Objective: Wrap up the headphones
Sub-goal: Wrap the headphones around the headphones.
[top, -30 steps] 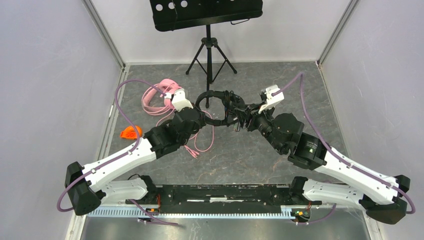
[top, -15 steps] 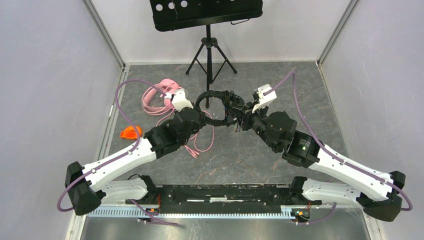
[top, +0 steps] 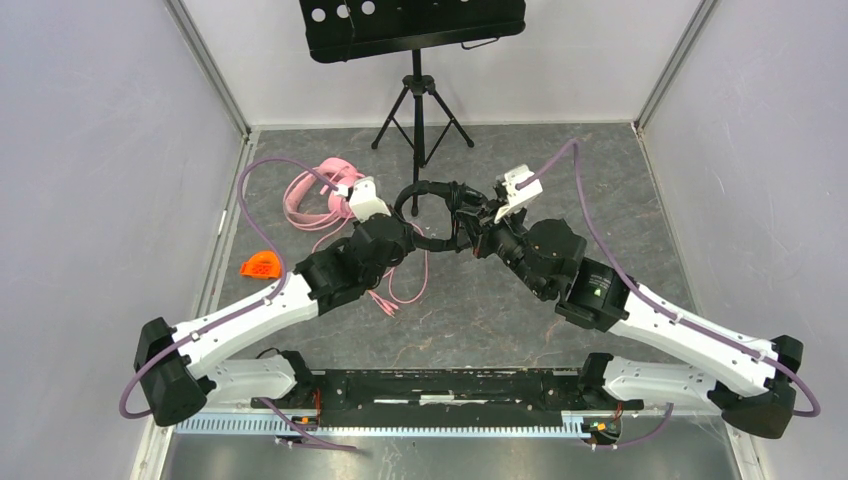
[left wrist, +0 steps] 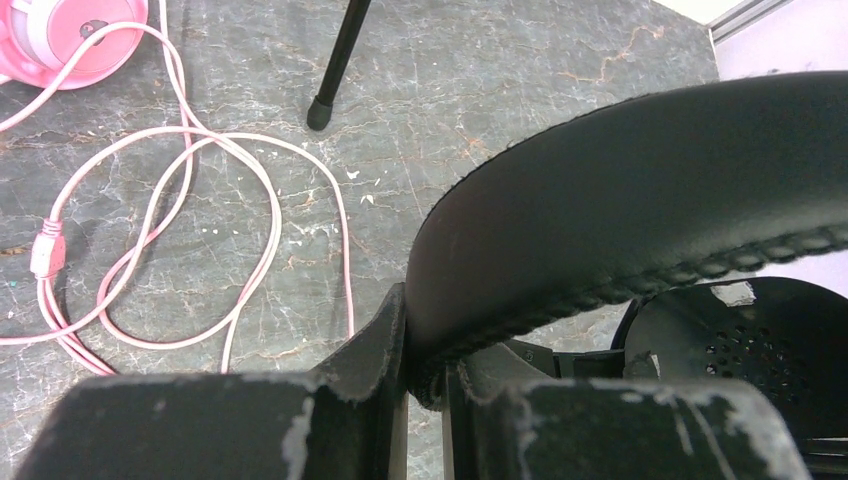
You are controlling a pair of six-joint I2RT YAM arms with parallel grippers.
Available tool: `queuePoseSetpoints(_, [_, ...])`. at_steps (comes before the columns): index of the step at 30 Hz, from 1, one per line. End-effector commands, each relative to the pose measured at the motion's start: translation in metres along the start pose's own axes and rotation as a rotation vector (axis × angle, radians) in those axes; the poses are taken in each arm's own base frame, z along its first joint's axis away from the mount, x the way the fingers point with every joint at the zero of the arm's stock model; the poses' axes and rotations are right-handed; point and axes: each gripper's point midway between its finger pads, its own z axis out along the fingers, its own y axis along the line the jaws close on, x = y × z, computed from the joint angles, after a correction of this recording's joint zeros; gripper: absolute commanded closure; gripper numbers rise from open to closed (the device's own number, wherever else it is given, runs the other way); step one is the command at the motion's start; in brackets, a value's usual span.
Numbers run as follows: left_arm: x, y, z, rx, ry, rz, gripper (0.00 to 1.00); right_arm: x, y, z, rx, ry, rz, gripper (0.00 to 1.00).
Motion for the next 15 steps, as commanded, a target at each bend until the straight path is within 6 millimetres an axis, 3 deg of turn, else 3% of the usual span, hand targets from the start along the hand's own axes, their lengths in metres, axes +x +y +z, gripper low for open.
queuePoseSetpoints(1, [-0.017,-0.014,0.003,0.019,-0.059,-0.032,0.98,-0.033,0.019,0.0,-0.081,-0.085,0.037,1.0])
queuePoseSetpoints(9, [-0.02,-0.005,0.002,-0.084,-0.031,-0.096,0.98,0.004,0.022,-0.004,-0.119,-0.014,0.081,1.0])
queuePoseSetpoints(11, [-0.019,-0.008,0.001,-0.087,-0.012,-0.121,0.98,0.009,0.023,-0.006,-0.126,-0.017,0.105,0.94])
queuePoseSetpoints(15, [-0.018,-0.019,-0.001,-0.054,0.017,-0.175,0.98,0.027,0.022,-0.006,-0.132,0.007,0.11,0.93])
